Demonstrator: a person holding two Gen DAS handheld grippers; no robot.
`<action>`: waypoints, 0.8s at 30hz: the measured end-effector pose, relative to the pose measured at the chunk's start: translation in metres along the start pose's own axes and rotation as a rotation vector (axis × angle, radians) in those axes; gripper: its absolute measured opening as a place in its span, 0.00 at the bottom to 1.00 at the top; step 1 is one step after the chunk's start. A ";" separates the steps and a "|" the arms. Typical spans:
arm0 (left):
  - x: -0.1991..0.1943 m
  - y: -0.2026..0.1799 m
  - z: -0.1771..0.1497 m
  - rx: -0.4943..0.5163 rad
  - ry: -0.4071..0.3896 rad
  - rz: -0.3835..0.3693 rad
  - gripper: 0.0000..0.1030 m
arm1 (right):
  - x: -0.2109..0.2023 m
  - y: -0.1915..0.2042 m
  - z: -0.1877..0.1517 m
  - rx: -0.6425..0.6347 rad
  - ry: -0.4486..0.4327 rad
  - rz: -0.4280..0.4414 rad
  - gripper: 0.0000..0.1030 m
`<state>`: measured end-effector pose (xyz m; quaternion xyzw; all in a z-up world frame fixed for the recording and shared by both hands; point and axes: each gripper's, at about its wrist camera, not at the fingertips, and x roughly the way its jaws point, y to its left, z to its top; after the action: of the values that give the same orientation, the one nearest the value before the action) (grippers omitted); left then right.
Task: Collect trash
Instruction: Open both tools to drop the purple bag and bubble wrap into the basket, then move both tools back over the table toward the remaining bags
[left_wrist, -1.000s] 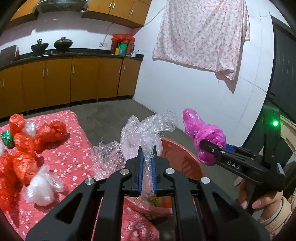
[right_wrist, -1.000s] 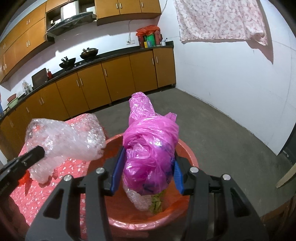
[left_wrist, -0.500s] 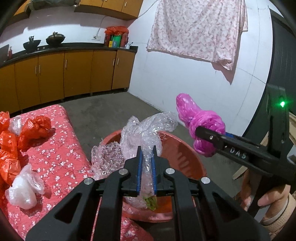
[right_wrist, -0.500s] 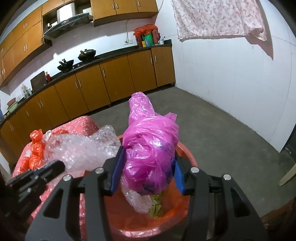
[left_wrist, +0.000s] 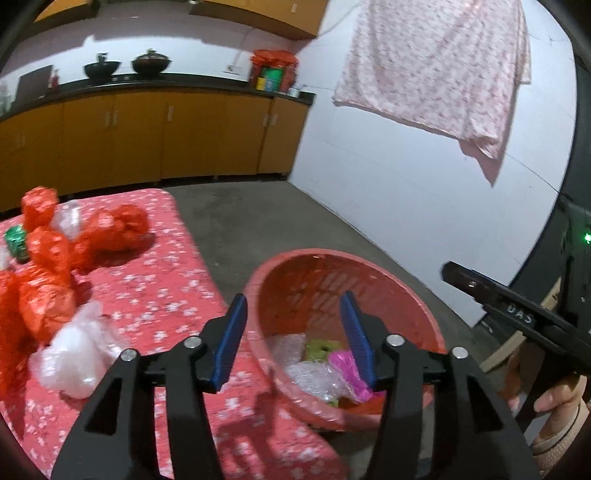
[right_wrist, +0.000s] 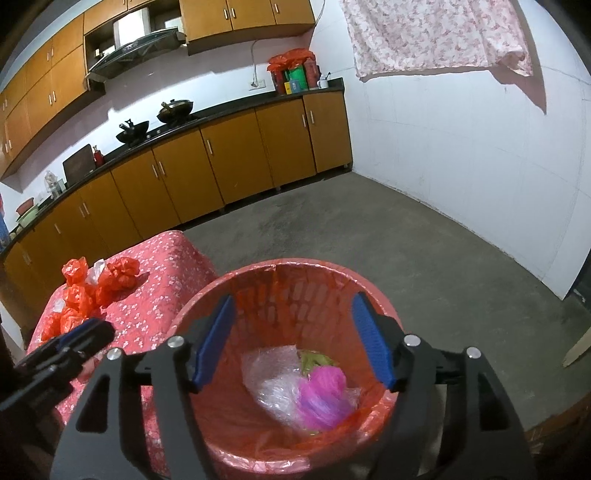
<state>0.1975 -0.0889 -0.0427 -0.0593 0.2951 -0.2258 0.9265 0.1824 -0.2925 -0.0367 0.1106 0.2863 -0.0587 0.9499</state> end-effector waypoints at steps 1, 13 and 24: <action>-0.003 0.003 0.000 -0.003 -0.004 0.012 0.55 | -0.001 0.001 0.000 -0.001 -0.001 -0.003 0.65; -0.061 0.059 -0.013 -0.040 -0.064 0.171 0.66 | -0.006 0.060 -0.007 -0.132 -0.016 0.042 0.74; -0.113 0.123 -0.023 -0.113 -0.109 0.338 0.71 | -0.004 0.129 -0.020 -0.205 0.007 0.146 0.78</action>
<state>0.1491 0.0724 -0.0326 -0.0728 0.2626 -0.0463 0.9610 0.1911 -0.1620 -0.0278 0.0337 0.2853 0.0405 0.9570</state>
